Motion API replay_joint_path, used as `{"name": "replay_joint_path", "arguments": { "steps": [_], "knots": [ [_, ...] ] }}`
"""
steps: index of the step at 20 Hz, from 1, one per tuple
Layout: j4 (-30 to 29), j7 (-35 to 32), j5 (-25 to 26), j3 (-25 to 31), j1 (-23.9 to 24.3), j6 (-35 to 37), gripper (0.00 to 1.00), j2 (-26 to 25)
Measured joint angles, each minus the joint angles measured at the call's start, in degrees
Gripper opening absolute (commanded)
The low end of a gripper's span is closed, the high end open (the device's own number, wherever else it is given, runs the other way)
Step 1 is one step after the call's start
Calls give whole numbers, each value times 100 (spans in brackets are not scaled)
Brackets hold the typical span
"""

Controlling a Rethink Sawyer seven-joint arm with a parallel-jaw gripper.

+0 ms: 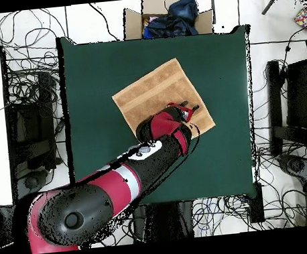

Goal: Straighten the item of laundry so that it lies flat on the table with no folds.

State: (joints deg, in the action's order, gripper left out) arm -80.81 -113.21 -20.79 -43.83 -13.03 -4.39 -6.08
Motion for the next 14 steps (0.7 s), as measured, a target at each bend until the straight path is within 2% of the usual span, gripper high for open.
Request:
{"name": "replay_joint_path", "arguments": {
  "steps": [14],
  "knots": [
    [96,-1,-61,0,113,288,100,29]
  ]
}}
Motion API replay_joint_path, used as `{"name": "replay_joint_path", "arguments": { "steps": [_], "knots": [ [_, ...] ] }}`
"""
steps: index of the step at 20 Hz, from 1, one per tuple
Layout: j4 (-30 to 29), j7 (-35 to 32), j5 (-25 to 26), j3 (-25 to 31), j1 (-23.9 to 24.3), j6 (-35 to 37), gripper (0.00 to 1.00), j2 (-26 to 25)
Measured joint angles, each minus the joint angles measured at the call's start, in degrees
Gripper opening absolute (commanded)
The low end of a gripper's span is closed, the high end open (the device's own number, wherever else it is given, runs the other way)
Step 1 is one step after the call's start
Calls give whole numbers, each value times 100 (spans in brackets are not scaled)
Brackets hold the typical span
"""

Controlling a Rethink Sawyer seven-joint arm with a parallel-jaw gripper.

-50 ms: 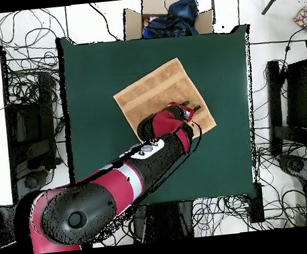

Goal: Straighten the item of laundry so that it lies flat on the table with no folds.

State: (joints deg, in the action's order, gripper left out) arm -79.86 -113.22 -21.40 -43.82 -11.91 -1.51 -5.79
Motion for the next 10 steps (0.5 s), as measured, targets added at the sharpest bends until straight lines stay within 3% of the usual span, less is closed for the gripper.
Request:
{"name": "replay_joint_path", "arguments": {
  "steps": [10],
  "knots": [
    [213,0,-2,32,458,879,100,130]
  ]
}}
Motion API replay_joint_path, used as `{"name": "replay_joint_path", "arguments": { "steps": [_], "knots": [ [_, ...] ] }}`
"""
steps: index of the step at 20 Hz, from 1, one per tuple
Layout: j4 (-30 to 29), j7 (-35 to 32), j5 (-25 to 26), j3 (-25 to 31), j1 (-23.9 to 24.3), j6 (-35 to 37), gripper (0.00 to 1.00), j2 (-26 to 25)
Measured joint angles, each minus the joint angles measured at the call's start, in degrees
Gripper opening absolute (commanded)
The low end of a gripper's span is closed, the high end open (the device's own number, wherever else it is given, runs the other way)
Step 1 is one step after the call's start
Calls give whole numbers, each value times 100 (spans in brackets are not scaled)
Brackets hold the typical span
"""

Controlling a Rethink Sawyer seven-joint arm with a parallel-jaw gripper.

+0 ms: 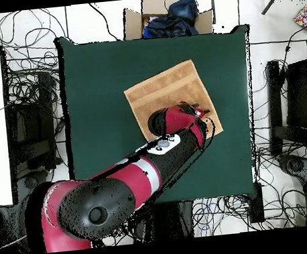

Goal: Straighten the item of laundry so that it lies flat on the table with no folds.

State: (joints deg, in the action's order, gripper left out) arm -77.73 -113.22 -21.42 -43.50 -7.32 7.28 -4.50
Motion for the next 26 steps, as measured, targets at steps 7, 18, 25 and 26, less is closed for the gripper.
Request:
{"name": "replay_joint_path", "arguments": {
  "steps": [7,18,25,26],
  "knots": [
    [130,0,2,134,523,1014,100,196],
    [185,1,160,304,877,1569,100,359],
    [183,1,505,588,1088,1584,100,579],
    [183,1,531,610,1105,1590,100,595]
  ]
}}
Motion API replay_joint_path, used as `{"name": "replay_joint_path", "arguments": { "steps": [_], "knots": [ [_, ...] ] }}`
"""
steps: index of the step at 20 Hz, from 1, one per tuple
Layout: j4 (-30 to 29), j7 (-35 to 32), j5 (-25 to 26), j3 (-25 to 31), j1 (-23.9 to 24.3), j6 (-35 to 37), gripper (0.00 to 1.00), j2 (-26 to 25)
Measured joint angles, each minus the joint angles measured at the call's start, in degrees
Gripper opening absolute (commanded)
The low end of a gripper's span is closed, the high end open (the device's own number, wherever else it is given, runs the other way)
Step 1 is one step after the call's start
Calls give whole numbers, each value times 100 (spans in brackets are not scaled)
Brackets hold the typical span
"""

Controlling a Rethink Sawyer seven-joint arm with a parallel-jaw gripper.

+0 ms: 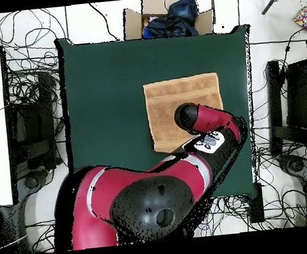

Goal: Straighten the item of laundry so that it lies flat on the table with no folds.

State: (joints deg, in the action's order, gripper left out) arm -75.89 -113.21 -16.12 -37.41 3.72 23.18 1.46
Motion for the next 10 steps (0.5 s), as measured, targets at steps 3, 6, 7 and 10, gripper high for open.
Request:
{"name": "replay_joint_path", "arguments": {
  "steps": [3,6,7,10],
  "knots": [
    [2,0,69,41,27,4,100,30],
    [13,0,142,43,20,-33,100,28],
    [12,0,160,44,18,-51,100,27],
    [8,1,288,72,22,-162,100,39]
  ]
}}
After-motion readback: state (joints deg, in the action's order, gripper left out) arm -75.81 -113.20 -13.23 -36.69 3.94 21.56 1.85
